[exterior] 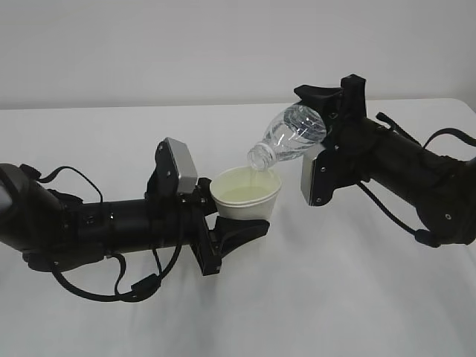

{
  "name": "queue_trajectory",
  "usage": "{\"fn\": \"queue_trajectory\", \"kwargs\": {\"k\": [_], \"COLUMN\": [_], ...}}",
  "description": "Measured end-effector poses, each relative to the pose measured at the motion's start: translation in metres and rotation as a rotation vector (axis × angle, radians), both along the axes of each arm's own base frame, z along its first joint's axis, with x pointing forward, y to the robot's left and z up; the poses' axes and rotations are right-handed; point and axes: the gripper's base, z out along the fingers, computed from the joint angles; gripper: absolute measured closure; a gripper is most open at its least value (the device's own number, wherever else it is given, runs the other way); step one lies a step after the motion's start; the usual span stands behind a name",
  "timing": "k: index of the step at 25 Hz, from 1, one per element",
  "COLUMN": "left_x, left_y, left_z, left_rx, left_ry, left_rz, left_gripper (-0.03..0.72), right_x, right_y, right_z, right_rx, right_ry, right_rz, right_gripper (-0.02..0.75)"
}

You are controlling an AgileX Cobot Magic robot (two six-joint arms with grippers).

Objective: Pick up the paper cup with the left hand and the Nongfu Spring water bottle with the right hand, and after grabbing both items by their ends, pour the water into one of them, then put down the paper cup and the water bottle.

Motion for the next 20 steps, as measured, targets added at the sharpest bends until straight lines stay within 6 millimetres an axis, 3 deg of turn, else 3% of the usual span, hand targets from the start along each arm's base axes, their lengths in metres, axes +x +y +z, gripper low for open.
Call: {"fn": "queue_trajectory", "kwargs": {"k": [20], "left_x": [0.0], "left_y": [0.0], "left_z": [0.0], "left_rx": [0.0], "left_ry": [0.0], "left_rz": [0.0], "left_gripper": [0.258], "right_x": [0.0], "right_y": [0.0], "right_z": [0.0], "right_rx": [-0.014], "right_ry": [-0.008], "right_rz": [-0.001], "right_gripper": [0.266]}}
